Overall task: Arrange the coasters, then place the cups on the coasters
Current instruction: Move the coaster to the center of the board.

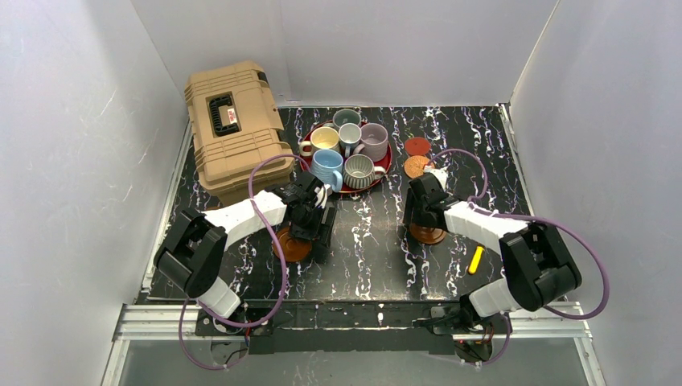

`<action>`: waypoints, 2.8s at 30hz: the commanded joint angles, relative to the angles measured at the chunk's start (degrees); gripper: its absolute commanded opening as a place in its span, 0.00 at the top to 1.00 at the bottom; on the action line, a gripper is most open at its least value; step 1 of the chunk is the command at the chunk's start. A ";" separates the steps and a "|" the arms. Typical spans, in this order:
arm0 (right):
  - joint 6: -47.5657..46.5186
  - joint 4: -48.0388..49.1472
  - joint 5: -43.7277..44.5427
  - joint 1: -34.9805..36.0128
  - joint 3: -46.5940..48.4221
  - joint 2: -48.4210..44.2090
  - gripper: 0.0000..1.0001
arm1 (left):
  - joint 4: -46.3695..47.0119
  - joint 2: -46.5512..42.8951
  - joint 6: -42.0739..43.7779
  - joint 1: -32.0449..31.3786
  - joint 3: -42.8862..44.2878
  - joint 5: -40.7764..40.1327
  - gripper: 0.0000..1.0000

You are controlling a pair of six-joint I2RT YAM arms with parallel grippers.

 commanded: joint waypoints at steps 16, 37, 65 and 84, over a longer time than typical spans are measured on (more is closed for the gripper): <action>0.81 2.84 0.89 -0.68 1.64 5.09 0.28 | -0.71 -1.33 0.51 -0.37 0.98 0.93 0.32; -0.29 -4.86 -3.04 -0.69 4.32 -7.10 0.19 | -3.32 -3.59 -1.48 -0.73 -0.23 -5.34 0.24; -1.98 -13.74 -1.36 -0.68 5.72 -22.62 0.11 | 4.98 -10.60 -8.96 -2.82 -10.33 -3.48 0.11; -2.33 -16.32 0.12 -0.68 7.00 -23.86 0.10 | 0.35 -17.29 -7.98 -8.90 -6.08 -11.61 0.09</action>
